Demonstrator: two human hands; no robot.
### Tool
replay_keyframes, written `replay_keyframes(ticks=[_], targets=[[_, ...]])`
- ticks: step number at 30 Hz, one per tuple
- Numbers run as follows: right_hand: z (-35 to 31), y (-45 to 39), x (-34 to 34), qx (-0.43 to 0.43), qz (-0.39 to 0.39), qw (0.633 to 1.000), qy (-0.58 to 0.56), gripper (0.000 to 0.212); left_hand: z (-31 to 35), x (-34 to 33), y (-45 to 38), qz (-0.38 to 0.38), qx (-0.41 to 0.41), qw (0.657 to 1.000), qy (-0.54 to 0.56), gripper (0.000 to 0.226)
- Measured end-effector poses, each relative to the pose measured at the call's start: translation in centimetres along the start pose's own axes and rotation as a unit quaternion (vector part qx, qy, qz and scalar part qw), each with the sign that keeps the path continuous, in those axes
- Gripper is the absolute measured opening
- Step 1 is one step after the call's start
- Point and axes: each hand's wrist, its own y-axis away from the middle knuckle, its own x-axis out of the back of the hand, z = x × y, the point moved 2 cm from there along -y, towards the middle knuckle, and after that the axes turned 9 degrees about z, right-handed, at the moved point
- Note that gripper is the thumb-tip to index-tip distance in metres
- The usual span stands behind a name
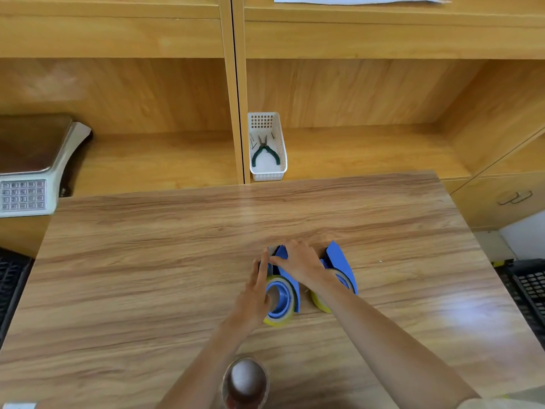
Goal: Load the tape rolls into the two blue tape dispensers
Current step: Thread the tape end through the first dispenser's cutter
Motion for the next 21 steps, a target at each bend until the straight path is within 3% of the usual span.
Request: replay_keyframes(ticks=[9,16,21], targets=[[0.6,-0.5,-1.7,-0.071,0.060,0.992,-0.081,0.056,-1.4,-1.3,-1.6,0.067,-0.028,0.997,0.041,0.104],[1.1,0.2,-3.1,-0.075,0.047,0.993,-0.084,0.034,-3.6,-1.9,-1.6,0.068,-0.031,0.994,0.076,0.107],[0.9,0.5,-3.5,-0.069,0.046,0.993,-0.082,0.030,-4.5,-2.7,-1.5,0.079,-0.042,0.993,0.073,0.106]])
